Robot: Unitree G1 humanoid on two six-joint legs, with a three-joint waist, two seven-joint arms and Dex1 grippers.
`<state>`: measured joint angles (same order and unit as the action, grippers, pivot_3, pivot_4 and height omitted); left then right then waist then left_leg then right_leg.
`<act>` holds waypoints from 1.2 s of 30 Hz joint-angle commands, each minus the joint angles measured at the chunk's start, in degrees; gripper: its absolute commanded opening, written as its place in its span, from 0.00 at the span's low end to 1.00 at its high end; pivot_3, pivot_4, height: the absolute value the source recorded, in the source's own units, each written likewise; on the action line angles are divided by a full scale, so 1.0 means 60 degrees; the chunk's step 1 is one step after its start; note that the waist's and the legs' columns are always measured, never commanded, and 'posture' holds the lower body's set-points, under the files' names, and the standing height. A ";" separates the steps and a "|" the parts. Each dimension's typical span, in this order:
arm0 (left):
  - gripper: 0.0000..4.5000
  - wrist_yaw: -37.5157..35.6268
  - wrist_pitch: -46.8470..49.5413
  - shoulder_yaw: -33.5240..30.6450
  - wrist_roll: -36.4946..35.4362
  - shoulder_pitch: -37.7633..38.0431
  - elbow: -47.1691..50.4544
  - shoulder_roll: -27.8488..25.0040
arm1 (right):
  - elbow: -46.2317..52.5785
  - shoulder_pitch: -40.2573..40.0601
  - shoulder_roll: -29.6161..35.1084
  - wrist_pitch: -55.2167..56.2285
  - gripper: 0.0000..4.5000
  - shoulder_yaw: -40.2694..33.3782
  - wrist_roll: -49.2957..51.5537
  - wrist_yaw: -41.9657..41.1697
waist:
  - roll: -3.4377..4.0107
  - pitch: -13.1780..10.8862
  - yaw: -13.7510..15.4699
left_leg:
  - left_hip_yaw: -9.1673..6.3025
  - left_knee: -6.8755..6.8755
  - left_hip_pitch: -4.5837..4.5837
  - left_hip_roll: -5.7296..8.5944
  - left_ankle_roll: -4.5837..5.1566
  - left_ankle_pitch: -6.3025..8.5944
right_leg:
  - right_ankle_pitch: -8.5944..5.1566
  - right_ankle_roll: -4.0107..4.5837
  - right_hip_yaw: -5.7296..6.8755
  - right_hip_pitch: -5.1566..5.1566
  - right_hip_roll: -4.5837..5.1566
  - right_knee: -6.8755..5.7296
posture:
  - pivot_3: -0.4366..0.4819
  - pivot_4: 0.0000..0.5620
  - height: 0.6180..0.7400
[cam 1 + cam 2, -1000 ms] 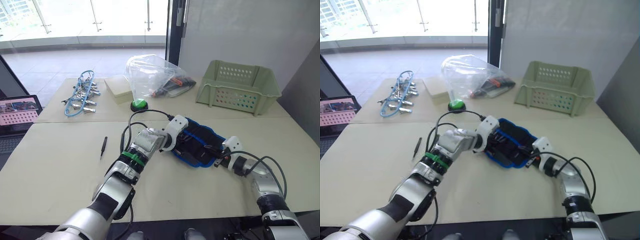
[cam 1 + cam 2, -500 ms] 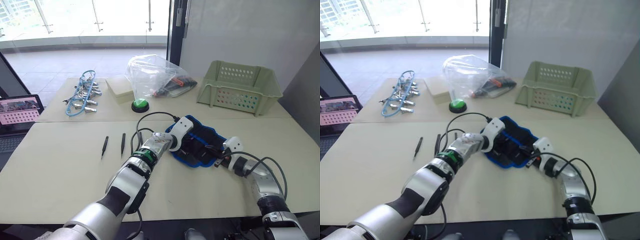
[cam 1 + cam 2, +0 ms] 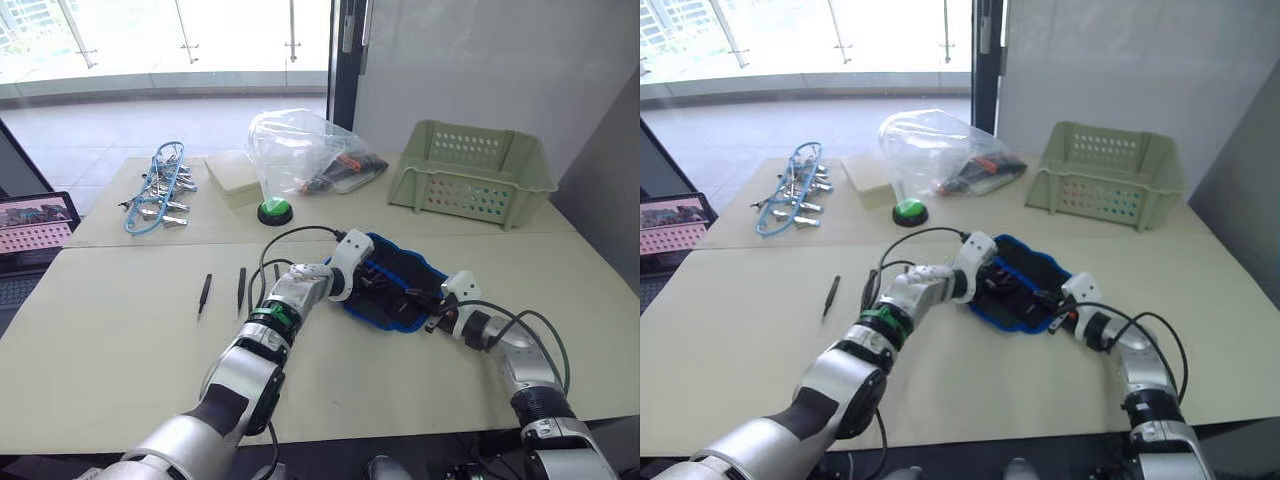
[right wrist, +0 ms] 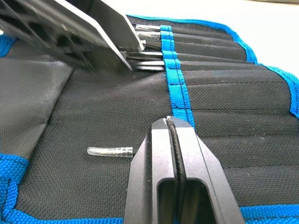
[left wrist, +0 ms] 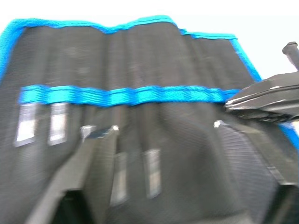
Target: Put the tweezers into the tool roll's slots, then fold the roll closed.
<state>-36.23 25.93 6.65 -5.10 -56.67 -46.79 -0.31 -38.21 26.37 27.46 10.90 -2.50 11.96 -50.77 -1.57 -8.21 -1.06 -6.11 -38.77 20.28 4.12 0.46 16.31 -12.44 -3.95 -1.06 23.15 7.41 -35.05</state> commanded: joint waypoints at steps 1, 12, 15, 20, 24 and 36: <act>0.99 -0.0107 0.1531 -0.1021 -0.1168 0.0667 0.3014 -0.0614 | -0.0754 -0.0052 0.0085 -0.0059 0.00 0.0046 -0.0307 -0.0004 | 0.0000 0.0000 -0.0014 | 0.0000 0.0001 0.0001 -0.0003 -0.0003 -0.0002 | 0.0000 0.0001 -0.0002 0.0004 0.0000 -0.0003 | 0.48 0.27 1.00; 0.99 0.0366 0.1729 -0.3056 -0.2414 0.3817 0.8065 -0.2732 | -0.1518 0.0354 0.0087 0.0261 0.00 -0.0042 -0.0267 -0.0328 | 0.0006 0.0004 0.0016 | -0.0005 0.0003 -0.0005 -0.0006 -0.0023 -0.0012 | 0.0004 0.0007 -0.0011 0.0006 -0.0001 -0.0001 | 0.48 0.27 1.00; 0.99 0.0649 0.0706 -0.3274 -0.2005 0.5172 0.8977 -0.3087 | -0.1736 0.0498 0.0103 0.0317 0.00 -0.0020 -0.0304 -0.0407 | 0.0006 0.0004 0.0024 | -0.0003 0.0001 -0.0006 -0.0012 -0.0023 -0.0011 | 0.0005 0.0008 -0.0020 0.0004 0.0000 0.0004 | 0.48 0.27 1.00; 0.99 0.0024 0.0664 -0.4736 -0.3998 0.8007 1.0463 -0.3097 | -0.2045 0.0676 0.0101 0.0512 0.00 -0.0053 -0.0282 -0.0580 | 0.0008 0.0004 0.0034 | -0.0001 0.0006 -0.0009 -0.0020 0.0002 0.0004 | 0.0008 0.0014 -0.0022 0.0005 0.0000 0.0007 | 0.48 0.27 1.00; 0.99 0.0194 -0.0379 -0.5208 -0.3821 0.9979 1.0836 -0.2810 | -0.2173 0.0740 0.0086 0.0636 0.00 -0.0119 -0.0228 -0.0656 | 0.0009 0.0005 0.0041 | -0.0004 0.0006 -0.0009 -0.0033 0.0045 0.0028 | 0.0008 0.0019 -0.0013 0.0005 0.0000 0.0009 | 0.48 0.27 1.00; 0.99 0.0718 -0.4358 -0.6471 -0.3090 1.3762 1.0036 -0.1811 | -0.2329 0.0709 0.0120 0.0693 0.00 -0.0196 -0.0253 -0.0762 | 0.0011 0.0006 0.0124 | 0.0004 0.0006 -0.0017 -0.0033 0.0048 0.0032 | 0.0004 0.0033 0.0000 -0.0021 0.0000 0.0015 | 0.48 0.27 1.00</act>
<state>-32.21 2.39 -31.27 -23.59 25.33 13.84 -11.45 -50.15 32.13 27.79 15.70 -4.01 11.94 -55.09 -1.50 -8.18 -0.32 -6.08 -38.74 20.18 3.94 0.75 16.51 -12.42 -3.75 -1.06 23.03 7.41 -34.96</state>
